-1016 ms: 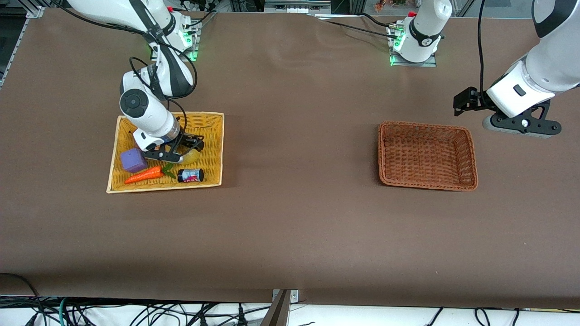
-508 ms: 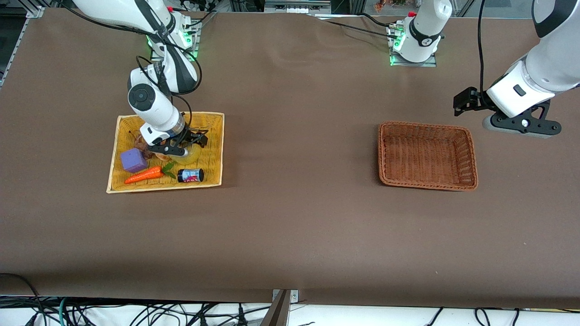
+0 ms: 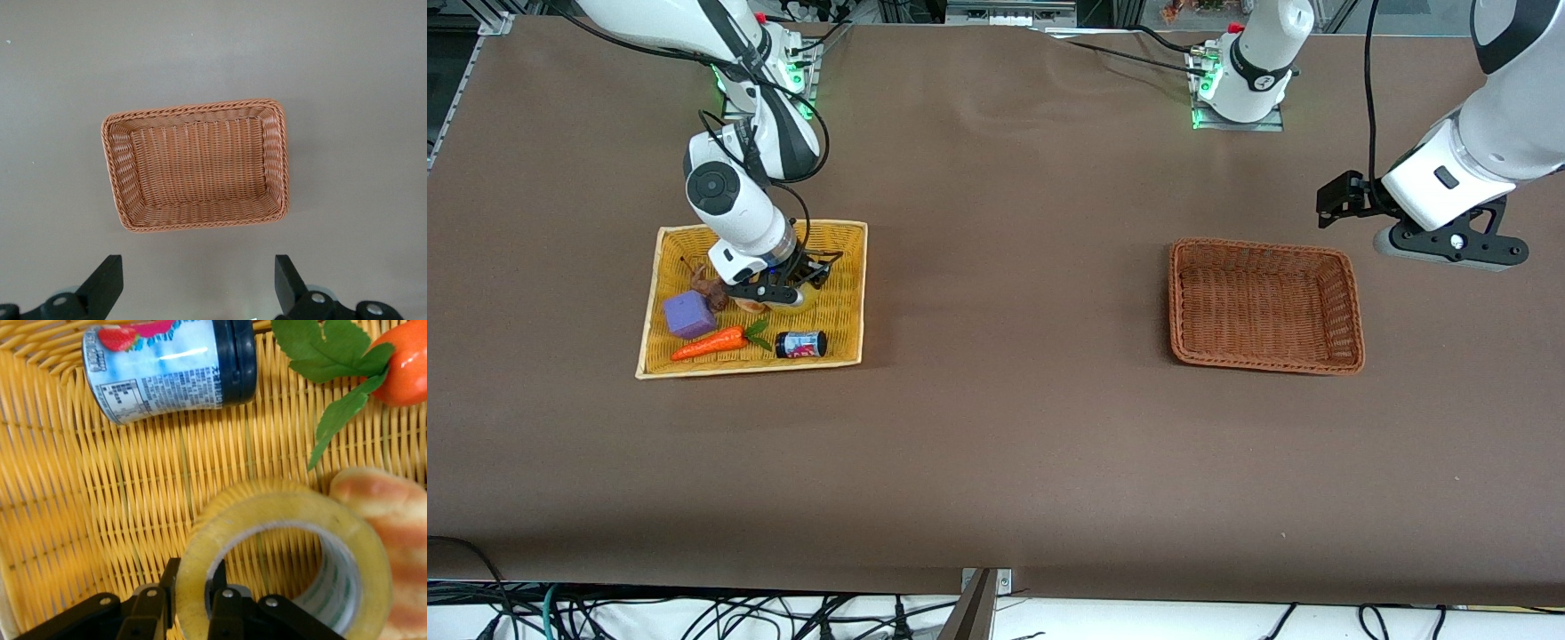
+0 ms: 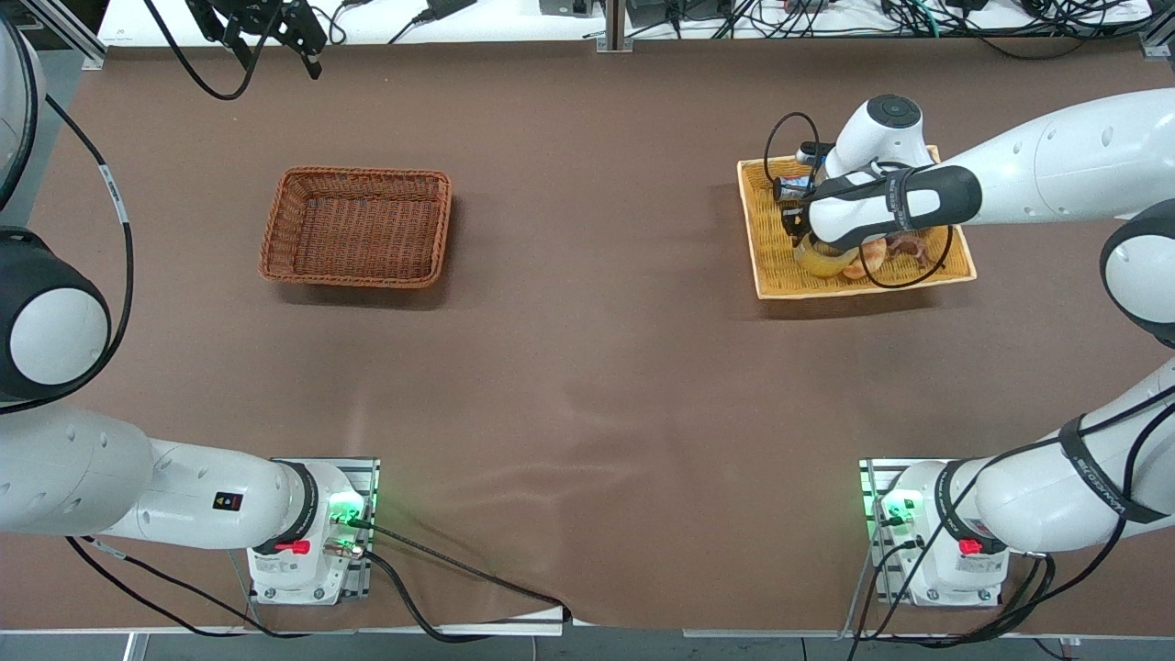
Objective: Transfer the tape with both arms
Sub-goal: 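Lift the tape roll out and lower it onto the table middle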
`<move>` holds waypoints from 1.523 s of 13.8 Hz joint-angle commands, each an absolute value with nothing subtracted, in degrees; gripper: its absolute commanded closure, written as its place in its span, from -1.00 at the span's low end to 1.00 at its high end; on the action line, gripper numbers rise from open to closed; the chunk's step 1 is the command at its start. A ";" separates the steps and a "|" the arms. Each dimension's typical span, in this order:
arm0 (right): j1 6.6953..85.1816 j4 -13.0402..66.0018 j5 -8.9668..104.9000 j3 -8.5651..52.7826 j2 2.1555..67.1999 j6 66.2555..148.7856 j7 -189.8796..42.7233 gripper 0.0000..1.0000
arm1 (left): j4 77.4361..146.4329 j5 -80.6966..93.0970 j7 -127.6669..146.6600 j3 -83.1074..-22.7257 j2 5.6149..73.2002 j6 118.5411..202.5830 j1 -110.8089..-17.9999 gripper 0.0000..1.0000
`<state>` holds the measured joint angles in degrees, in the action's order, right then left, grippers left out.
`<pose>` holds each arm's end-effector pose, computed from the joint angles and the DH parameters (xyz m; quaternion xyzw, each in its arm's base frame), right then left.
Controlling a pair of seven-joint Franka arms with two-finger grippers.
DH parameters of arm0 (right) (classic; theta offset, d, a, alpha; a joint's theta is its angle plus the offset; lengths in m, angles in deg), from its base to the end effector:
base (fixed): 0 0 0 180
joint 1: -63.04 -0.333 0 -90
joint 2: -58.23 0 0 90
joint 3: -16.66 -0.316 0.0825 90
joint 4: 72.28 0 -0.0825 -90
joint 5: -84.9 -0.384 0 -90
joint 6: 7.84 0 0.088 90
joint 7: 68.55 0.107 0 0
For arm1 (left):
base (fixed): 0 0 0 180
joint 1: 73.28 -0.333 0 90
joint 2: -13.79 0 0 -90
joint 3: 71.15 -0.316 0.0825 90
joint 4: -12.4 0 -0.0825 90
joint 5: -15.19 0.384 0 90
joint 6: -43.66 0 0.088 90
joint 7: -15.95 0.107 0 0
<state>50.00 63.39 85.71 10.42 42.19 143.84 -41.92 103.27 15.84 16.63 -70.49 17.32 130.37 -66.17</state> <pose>0.4802 0.1701 0.2087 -0.9981 0.0600 0.0040 0.0110 0.5589 -0.0748 0.5783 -0.9950 0.0736 0.0666 0.0095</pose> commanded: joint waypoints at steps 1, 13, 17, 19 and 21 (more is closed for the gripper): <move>49.77 63.34 86.39 10.33 43.63 143.78 -44.45 1.00 | 101.52 17.83 17.70 -70.36 18.00 129.18 -66.25 -1.00; 32.39 23.65 91.74 2.16 30.40 120.92 -7.34 1.00 | 101.52 17.83 17.71 -70.45 18.00 129.36 -66.25 -1.00; 25.78 10.71 97.11 2.25 18.09 121.01 8.86 1.00 | 101.78 17.92 17.79 -70.54 18.09 129.53 -66.33 -1.00; 23.58 8.24 97.56 2.33 14.74 121.10 11.34 1.00 | 101.87 17.92 17.71 -70.54 18.09 129.62 -66.34 -1.00; 22.87 8.05 97.64 2.33 12.89 121.45 11.79 1.00 | 101.87 17.92 17.71 -70.54 18.09 129.62 -66.34 -1.00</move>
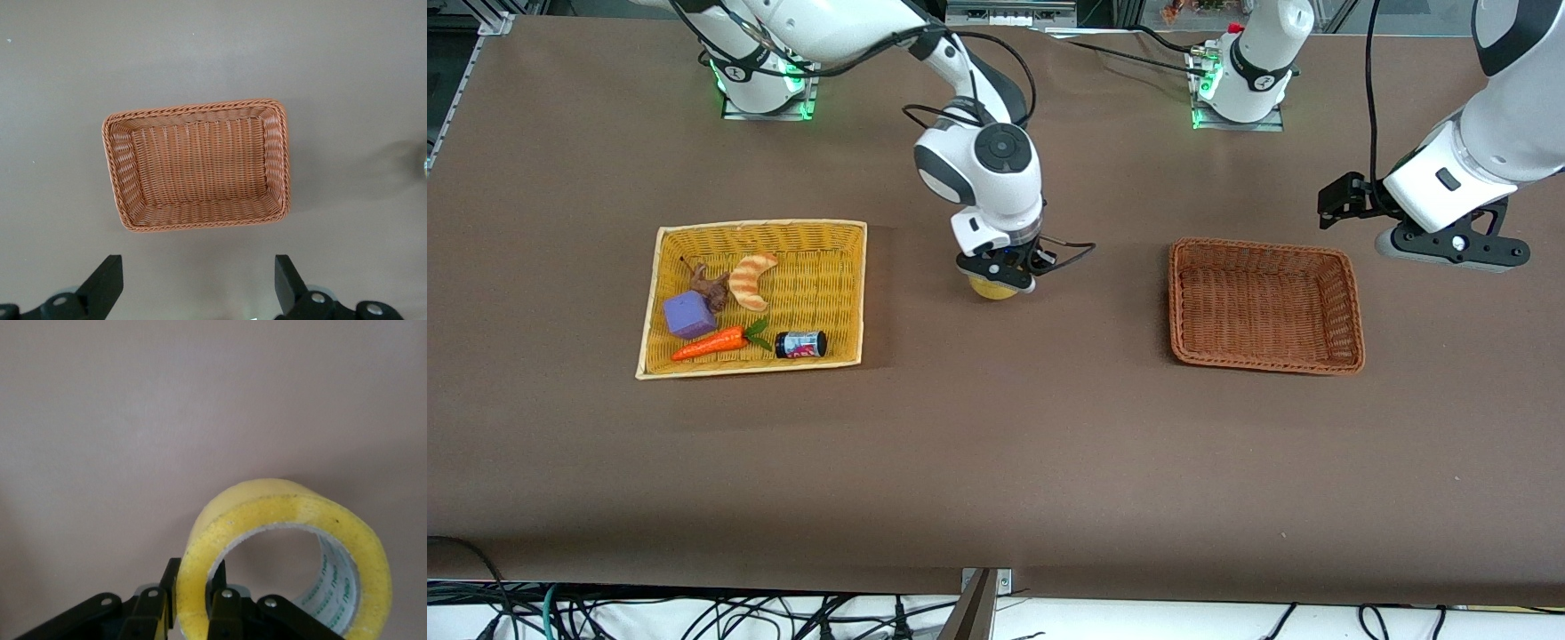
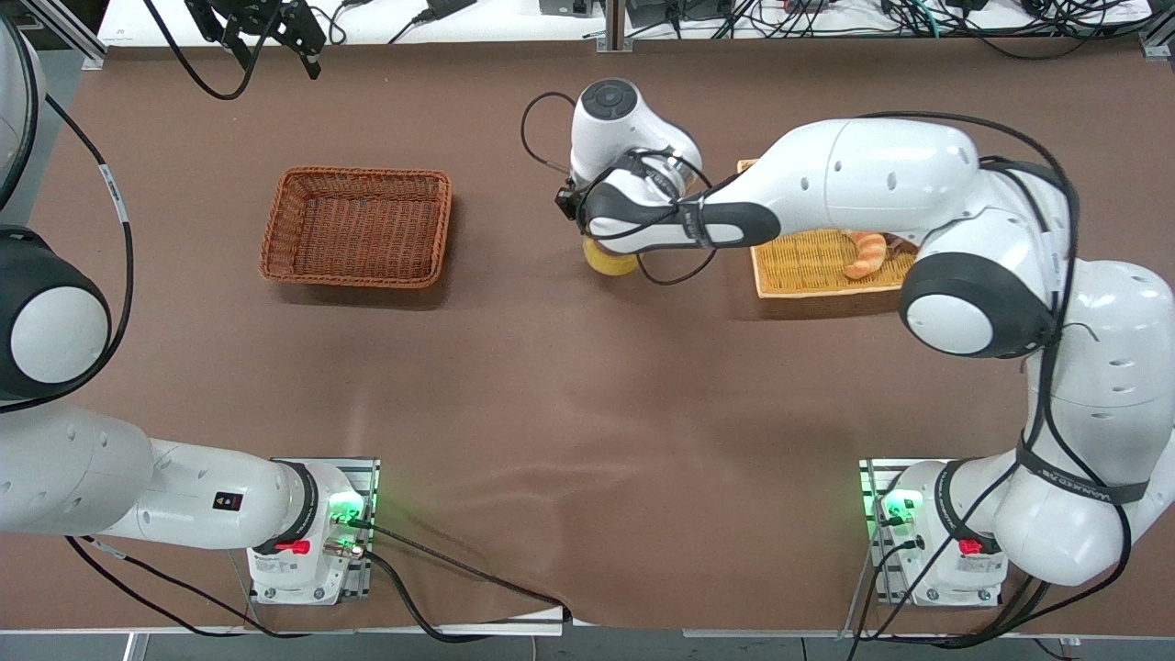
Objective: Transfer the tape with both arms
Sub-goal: 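Lift the tape roll out and lower it onto the table middle, then open the right gripper and withdraw while the left gripper moves toward the tape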
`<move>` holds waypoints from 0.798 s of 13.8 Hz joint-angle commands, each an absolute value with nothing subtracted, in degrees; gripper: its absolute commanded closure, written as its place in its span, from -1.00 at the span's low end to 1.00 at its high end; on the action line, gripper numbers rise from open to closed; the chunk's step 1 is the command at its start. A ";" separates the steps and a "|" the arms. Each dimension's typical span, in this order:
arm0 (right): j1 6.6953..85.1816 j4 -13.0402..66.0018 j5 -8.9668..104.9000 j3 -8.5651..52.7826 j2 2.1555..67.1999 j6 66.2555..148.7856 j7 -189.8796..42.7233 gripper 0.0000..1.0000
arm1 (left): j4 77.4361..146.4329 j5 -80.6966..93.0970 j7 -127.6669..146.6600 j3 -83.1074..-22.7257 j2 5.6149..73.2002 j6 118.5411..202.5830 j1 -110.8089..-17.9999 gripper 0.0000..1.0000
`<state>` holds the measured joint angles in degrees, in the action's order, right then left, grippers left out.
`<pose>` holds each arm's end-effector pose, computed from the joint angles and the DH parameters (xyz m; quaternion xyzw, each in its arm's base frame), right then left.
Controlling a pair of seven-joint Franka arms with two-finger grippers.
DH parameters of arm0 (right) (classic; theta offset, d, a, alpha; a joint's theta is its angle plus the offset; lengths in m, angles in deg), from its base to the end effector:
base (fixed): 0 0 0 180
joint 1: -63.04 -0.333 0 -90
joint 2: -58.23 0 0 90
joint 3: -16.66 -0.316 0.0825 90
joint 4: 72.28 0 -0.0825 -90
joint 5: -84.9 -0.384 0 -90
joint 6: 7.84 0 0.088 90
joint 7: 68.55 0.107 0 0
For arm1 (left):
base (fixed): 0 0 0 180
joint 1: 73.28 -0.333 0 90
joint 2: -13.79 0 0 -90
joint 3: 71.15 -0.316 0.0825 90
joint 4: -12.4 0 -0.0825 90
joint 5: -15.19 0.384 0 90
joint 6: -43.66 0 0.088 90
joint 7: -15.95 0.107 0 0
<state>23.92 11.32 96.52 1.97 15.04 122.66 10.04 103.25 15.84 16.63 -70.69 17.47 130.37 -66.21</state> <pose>0.4629 0.5643 0.2548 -0.9807 0.1897 -0.0133 0.0444 0.5599 -0.0726 0.5770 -0.9951 0.0715 0.0677 0.0095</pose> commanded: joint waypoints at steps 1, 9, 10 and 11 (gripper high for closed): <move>22.61 7.97 97.64 2.33 11.83 121.62 11.79 1.00 | 101.87 17.92 17.71 -70.54 18.09 129.53 -66.34 -1.00; 22.26 7.97 97.64 2.33 8.92 123.38 11.70 -0.39 | 102.05 17.22 17.62 -70.71 18.09 129.62 -66.95 -1.00; 22.26 7.97 97.73 2.42 9.18 123.38 11.35 -0.99 | 102.22 16.87 17.70 -71.76 18.09 129.71 -67.30 -1.00; 22.26 7.44 98.69 2.42 9.71 123.21 10.91 -1.00 | 102.40 16.78 17.71 -72.73 18.09 129.79 -67.30 -1.00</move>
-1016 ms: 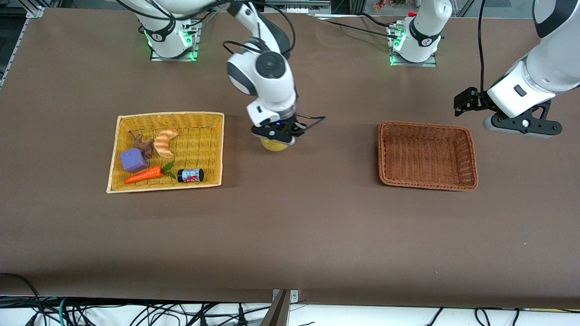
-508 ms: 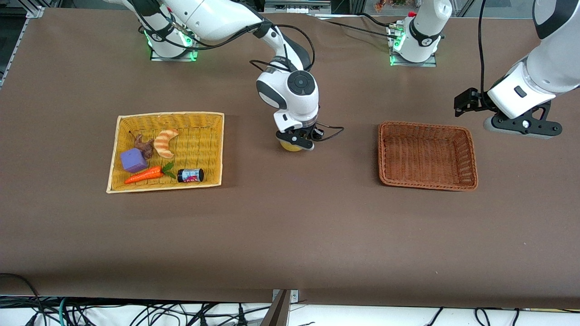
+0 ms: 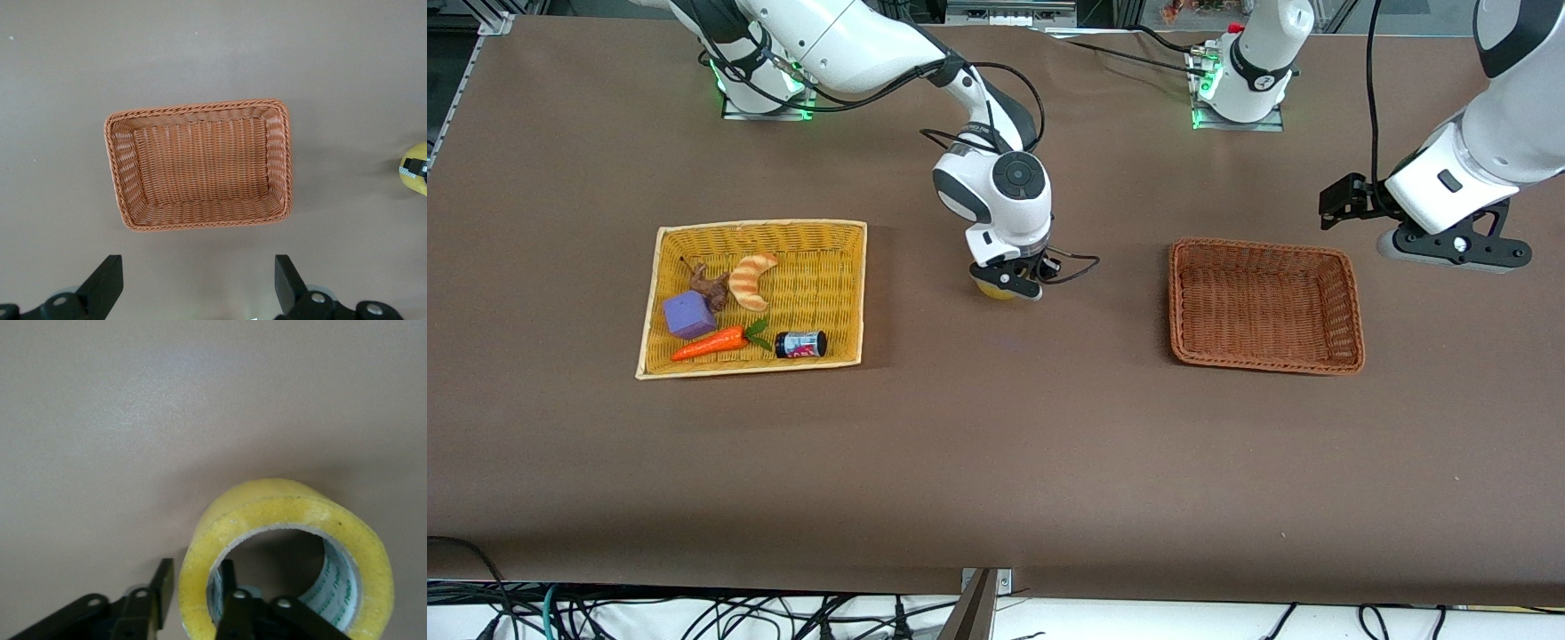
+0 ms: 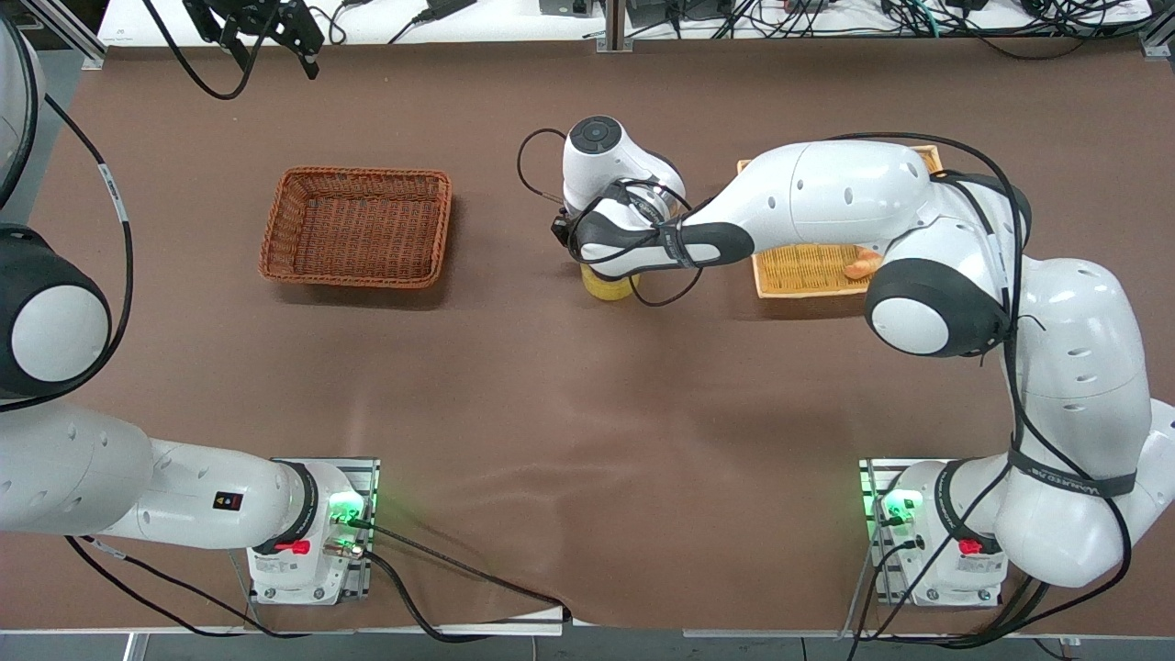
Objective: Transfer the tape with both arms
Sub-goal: 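Open the right gripper and withdraw while the left gripper moves toward the tape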
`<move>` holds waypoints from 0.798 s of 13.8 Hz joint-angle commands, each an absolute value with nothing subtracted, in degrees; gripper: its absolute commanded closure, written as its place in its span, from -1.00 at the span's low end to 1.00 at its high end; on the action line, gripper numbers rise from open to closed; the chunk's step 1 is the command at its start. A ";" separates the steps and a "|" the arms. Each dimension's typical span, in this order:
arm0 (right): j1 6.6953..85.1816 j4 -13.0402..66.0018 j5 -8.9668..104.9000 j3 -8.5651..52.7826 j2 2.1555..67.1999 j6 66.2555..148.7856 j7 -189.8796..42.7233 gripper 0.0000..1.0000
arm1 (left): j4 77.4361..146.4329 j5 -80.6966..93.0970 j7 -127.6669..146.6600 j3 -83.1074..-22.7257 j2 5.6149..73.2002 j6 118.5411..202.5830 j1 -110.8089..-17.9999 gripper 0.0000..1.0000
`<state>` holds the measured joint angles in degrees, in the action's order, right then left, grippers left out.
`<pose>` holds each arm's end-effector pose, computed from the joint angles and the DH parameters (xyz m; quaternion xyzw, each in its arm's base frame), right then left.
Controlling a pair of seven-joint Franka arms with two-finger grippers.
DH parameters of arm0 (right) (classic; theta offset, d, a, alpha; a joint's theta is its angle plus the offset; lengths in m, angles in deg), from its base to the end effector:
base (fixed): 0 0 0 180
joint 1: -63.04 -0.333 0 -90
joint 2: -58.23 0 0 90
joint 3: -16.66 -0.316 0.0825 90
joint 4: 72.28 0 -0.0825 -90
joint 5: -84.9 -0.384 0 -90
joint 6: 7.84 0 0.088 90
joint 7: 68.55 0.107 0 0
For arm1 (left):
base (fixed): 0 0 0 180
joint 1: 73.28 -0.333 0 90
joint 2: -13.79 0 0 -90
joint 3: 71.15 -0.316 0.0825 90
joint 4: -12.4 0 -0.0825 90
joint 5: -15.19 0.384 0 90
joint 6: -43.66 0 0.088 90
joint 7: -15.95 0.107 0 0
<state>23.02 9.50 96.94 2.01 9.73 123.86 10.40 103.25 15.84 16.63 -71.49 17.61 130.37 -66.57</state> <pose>0.4557 0.5716 0.2043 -0.9819 0.1868 0.0021 0.0308 0.5618 -0.0615 0.5756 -0.9957 0.0614 0.0690 0.0093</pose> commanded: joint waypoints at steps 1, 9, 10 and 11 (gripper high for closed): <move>22.34 6.13 99.92 2.33 10.67 122.25 10.73 -1.00 | 102.48 16.51 17.71 -73.52 18.18 129.80 -67.39 -1.00; 35.85 0.06 98.00 3.04 27.36 89.49 -28.49 -1.00 | 103.19 12.84 16.83 -74.85 19.06 130.23 -67.39 -1.00; 39.10 0.06 97.30 3.12 29.29 87.81 -34.39 -1.00 | 103.36 11.51 16.65 -74.58 19.67 131.28 -67.22 -1.00; 42.26 0.06 96.60 3.39 31.40 86.05 -38.97 -1.00 | 103.71 10.63 16.30 -74.06 20.28 132.51 -66.95 -1.00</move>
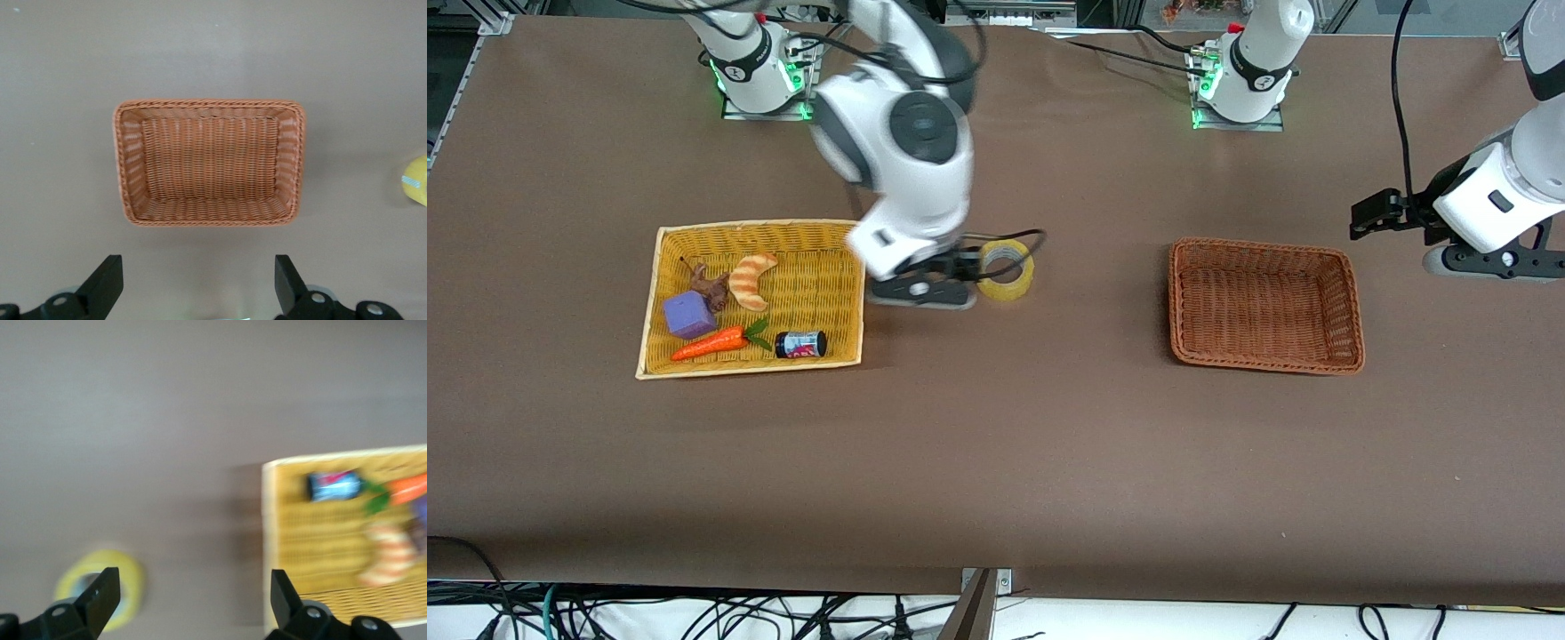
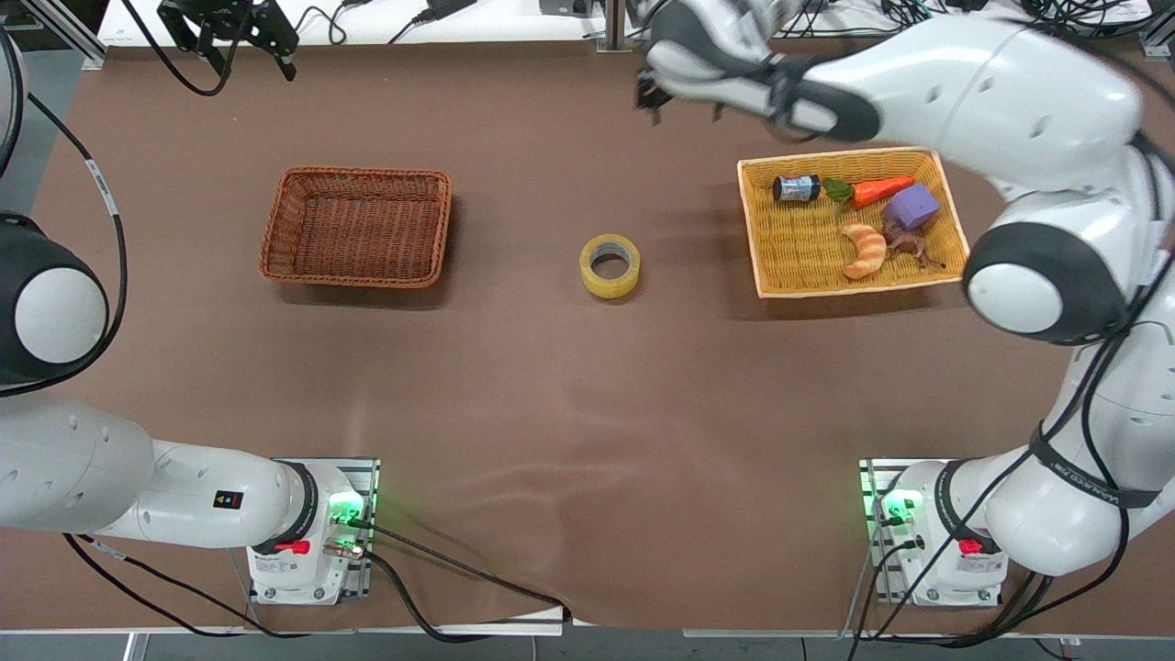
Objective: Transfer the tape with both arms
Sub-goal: 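Open the right gripper and withdraw while the left gripper moves toward the tape, then lower the left gripper onto the tape roll and close on it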
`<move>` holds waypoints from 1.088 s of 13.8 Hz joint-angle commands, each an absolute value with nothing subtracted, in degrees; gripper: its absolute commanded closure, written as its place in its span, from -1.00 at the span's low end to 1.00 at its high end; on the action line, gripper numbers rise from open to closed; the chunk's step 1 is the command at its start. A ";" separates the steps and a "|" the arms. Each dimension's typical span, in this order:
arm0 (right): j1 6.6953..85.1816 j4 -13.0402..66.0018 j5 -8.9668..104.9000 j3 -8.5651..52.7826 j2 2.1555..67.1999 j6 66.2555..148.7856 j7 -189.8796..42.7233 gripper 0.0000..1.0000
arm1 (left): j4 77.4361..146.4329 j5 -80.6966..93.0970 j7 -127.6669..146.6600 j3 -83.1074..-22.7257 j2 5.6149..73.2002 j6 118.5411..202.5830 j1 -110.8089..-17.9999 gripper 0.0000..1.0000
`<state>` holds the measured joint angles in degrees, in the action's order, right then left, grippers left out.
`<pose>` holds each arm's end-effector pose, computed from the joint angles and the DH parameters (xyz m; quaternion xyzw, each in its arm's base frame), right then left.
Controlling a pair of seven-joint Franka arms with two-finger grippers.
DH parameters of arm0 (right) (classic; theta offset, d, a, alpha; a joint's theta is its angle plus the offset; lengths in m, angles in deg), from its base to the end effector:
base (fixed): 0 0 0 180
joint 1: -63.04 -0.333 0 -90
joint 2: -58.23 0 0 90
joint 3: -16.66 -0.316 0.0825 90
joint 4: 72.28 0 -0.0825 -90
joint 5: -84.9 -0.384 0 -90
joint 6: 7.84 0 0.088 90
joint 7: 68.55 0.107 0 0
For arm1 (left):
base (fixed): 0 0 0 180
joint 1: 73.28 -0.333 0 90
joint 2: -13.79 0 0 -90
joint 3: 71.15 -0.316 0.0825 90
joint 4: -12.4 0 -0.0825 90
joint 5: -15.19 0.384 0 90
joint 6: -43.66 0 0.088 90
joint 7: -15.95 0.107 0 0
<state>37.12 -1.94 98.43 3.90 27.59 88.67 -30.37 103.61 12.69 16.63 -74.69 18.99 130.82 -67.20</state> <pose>0.5846 0.3927 0.4641 0.9976 0.0084 0.0112 0.0676 0.5704 -0.0316 0.5598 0.9962 -0.0272 -0.0808 0.0177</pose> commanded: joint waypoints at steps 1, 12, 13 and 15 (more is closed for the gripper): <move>45.60 -0.03 95.28 4.00 32.82 83.94 -42.67 -1.00 | 104.59 9.66 14.38 -72.49 20.90 134.52 -66.78 -1.00; 56.79 -0.38 88.24 20.61 37.13 71.98 -63.71 -1.00 | 118.47 10.45 -25.60 -47.16 31.61 168.44 -62.83 -1.00; 57.49 0.05 88.33 20.44 38.53 72.75 -63.63 -1.00 | 119.09 10.97 -27.45 -47.07 33.98 171.25 -61.25 -1.00; 58.99 4.07 88.15 20.26 41.16 76.34 -63.71 -1.00 | 119.36 16.65 -32.01 -47.07 38.46 175.48 -57.65 -1.00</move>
<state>57.77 -1.07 88.92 20.43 36.56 73.89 -63.79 119.69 12.23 -27.48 -47.20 34.68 172.19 -60.07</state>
